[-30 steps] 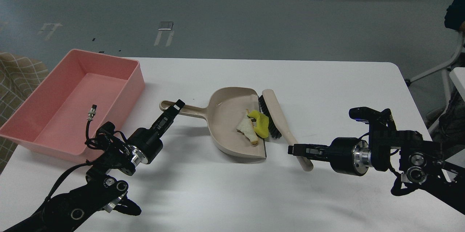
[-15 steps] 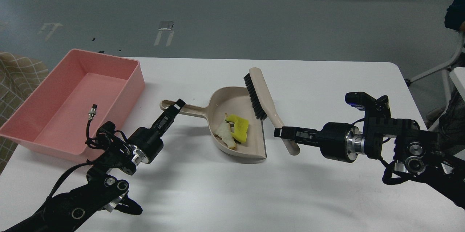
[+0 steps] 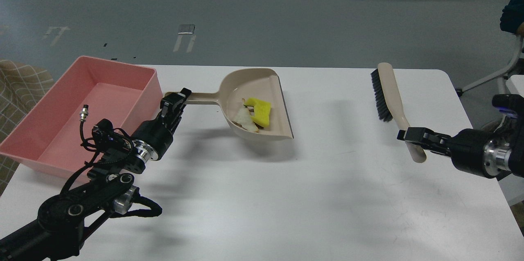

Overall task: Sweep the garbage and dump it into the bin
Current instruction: 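Raise the dustpan over the pink bin and tip it with the left gripper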

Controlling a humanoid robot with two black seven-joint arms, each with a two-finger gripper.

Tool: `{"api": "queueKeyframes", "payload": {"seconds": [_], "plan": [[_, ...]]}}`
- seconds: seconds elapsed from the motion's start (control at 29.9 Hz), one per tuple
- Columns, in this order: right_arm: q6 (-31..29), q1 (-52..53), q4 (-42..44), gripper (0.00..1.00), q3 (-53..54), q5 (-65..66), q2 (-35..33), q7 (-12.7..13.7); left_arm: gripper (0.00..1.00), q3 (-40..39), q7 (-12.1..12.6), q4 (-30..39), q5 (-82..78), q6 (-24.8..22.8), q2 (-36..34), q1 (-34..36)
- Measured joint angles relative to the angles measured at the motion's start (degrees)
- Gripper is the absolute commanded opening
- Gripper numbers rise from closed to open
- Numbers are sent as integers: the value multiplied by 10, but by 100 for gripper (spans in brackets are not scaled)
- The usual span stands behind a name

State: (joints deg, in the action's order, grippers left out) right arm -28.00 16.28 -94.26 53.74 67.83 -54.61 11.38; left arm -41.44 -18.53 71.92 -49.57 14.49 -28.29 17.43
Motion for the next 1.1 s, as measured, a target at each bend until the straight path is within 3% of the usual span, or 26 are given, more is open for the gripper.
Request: {"api": "queueKeyframes", "payload": {"seconds": [0.23, 0.57, 0.74, 1.1], "plan": [[0, -42, -3, 0, 14, 0, -1, -1, 0, -73, 8, 36, 63, -37, -68, 14], [0, -48, -5, 0, 15, 0, 2, -1, 0, -161, 1, 33, 173, -119, -249, -13], [0, -49, -8, 0, 14, 0, 2, -1, 0, -167, -31, -21, 197, -135, -314, -50], [0, -55, -8, 0, 14, -1, 4, -1, 0, -156, -93, -161, 179, -157, -368, -77]]}}
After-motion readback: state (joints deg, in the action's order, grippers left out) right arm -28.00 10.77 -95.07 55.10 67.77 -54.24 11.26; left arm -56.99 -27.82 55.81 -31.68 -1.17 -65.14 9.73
